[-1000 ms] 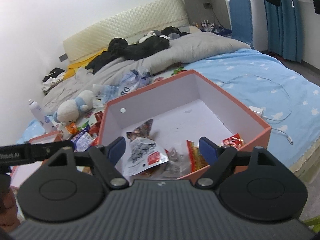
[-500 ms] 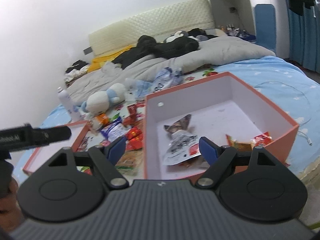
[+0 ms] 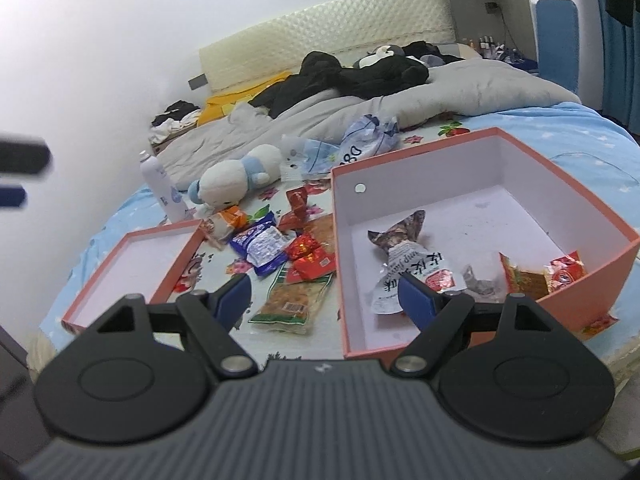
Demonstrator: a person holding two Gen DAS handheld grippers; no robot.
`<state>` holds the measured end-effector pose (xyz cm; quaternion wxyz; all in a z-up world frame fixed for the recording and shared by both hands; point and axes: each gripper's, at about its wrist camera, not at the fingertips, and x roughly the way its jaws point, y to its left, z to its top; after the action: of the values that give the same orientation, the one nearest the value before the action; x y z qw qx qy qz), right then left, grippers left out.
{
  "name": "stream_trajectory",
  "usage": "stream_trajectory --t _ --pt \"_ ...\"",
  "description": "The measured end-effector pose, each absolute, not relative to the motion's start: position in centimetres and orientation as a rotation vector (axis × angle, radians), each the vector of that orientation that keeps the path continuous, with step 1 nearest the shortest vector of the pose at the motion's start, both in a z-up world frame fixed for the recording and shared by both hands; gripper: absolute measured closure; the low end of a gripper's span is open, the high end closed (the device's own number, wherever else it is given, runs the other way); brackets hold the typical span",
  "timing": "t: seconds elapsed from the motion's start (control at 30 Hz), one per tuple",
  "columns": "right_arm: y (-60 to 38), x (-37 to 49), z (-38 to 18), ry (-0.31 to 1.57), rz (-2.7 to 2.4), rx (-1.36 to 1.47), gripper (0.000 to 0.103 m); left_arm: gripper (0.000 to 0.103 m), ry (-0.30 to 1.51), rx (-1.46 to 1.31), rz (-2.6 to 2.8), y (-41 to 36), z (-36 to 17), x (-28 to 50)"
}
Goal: Organize snacks
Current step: 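Withdraw both grippers from the box back toward the snack pile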
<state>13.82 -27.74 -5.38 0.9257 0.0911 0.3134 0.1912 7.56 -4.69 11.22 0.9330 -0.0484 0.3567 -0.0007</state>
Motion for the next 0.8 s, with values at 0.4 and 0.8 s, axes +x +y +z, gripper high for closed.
stream_trajectory --t 0.4,0.8 --pt "-26.8 15.1 -5.7 0.675 0.386 0.249 0.021 0.000 0.835 -0.128 -0.067 -6.3 15.3 7.8" --pt "-26.3 16.1 -5.2 0.657 0.372 0.235 0.021 0.000 0.935 -0.216 -0.063 -3.9 14.0 11.0"
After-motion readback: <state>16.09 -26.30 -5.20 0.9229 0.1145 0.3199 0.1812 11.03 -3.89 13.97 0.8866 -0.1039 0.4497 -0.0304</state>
